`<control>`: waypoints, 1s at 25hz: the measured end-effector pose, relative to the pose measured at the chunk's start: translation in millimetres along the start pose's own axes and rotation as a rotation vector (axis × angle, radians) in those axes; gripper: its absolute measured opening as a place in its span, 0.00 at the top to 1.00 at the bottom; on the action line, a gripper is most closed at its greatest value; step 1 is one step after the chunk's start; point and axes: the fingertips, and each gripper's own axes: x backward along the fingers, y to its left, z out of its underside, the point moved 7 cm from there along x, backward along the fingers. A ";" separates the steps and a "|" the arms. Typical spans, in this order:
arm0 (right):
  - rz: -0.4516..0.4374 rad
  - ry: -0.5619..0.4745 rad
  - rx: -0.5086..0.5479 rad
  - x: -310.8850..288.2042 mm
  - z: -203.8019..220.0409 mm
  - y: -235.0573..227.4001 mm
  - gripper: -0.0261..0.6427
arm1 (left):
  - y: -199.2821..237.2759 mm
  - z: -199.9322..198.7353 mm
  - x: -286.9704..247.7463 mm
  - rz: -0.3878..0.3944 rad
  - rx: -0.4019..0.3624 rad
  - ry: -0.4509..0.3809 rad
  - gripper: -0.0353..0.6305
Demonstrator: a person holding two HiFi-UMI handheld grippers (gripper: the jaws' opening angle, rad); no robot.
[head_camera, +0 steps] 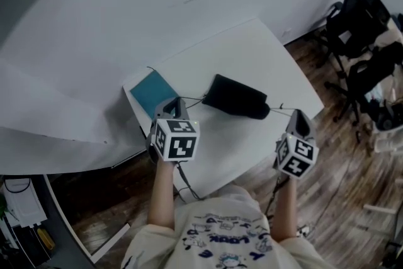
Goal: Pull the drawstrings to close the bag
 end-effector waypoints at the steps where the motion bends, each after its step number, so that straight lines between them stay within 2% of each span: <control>1: 0.004 -0.005 0.000 0.5 -1.8 -1.4 0.95 | 2.3 -0.6 1.3 -0.012 -0.001 -0.002 0.94; 5: 0.033 -0.017 0.013 4.1 -8.8 -4.5 0.95 | 9.7 -1.4 6.0 -0.068 -0.017 0.000 0.94; 16: 0.113 -0.010 -0.008 5.4 -10.3 -21.7 0.95 | 29.0 10.6 11.0 -0.126 0.105 0.025 0.94; 25: 0.154 0.000 -0.011 8.0 -9.6 -29.8 0.95 | 43.7 19.7 13.1 -0.182 0.144 0.051 0.94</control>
